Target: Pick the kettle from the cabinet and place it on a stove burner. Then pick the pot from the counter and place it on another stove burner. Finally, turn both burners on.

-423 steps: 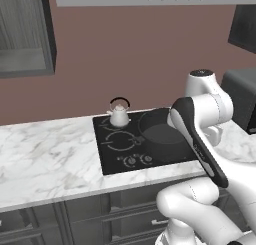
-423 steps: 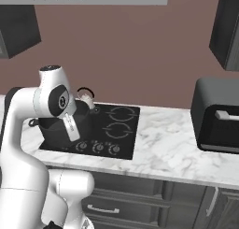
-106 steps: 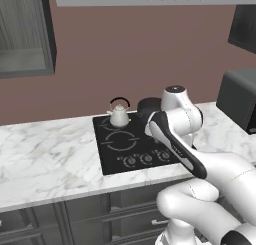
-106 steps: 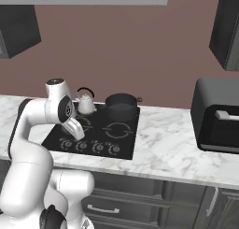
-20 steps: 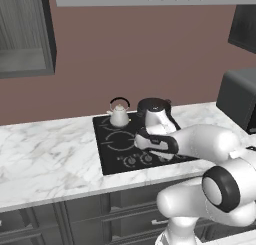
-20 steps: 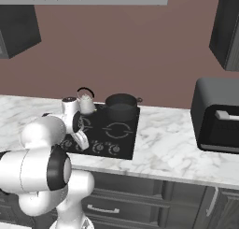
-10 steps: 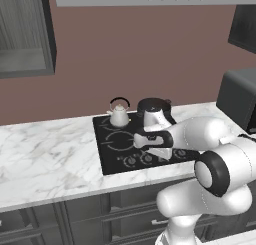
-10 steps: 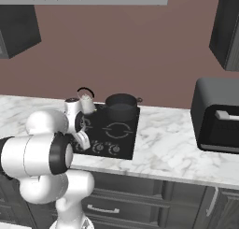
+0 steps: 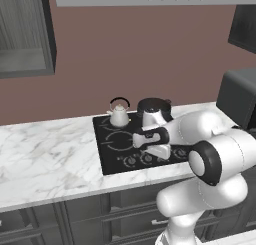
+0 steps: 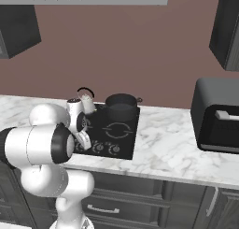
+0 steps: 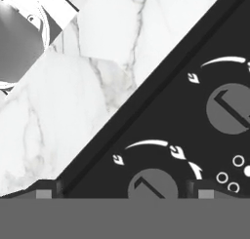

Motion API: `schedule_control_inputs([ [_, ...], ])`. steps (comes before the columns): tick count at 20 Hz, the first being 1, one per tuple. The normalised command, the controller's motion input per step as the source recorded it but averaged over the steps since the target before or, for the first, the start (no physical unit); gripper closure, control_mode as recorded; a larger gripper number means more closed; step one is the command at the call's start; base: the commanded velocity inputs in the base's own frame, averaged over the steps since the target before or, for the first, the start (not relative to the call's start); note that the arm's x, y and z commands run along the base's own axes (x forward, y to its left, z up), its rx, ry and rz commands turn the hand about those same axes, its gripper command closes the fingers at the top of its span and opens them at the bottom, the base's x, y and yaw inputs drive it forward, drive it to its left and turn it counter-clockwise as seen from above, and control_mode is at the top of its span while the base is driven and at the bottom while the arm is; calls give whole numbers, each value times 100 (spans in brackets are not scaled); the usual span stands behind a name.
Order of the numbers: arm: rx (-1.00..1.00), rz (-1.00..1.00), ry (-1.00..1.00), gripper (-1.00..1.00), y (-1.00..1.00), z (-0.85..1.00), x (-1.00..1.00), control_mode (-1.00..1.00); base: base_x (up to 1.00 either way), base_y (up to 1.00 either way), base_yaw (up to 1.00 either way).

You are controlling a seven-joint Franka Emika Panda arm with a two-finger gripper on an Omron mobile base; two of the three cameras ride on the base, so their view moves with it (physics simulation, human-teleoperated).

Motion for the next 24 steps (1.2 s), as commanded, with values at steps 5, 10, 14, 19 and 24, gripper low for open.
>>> schedule_control_inputs([
  [5, 0, -1, 0, -100, 0, -14, 7, -100, 0, 0, 0],
  [10, 0, -1, 0, -100, 0, -12, 7, -100, 0, 0, 0],
  [14, 0, -1, 0, -100, 0, -7, 8, -100, 0, 0, 0],
  [19, 0, -1, 0, -100, 0, -4, 9, -100, 0, 0, 0],
  [24, 0, -1, 1, -100, 1, -8, 5, -100, 0, 0, 0],
])
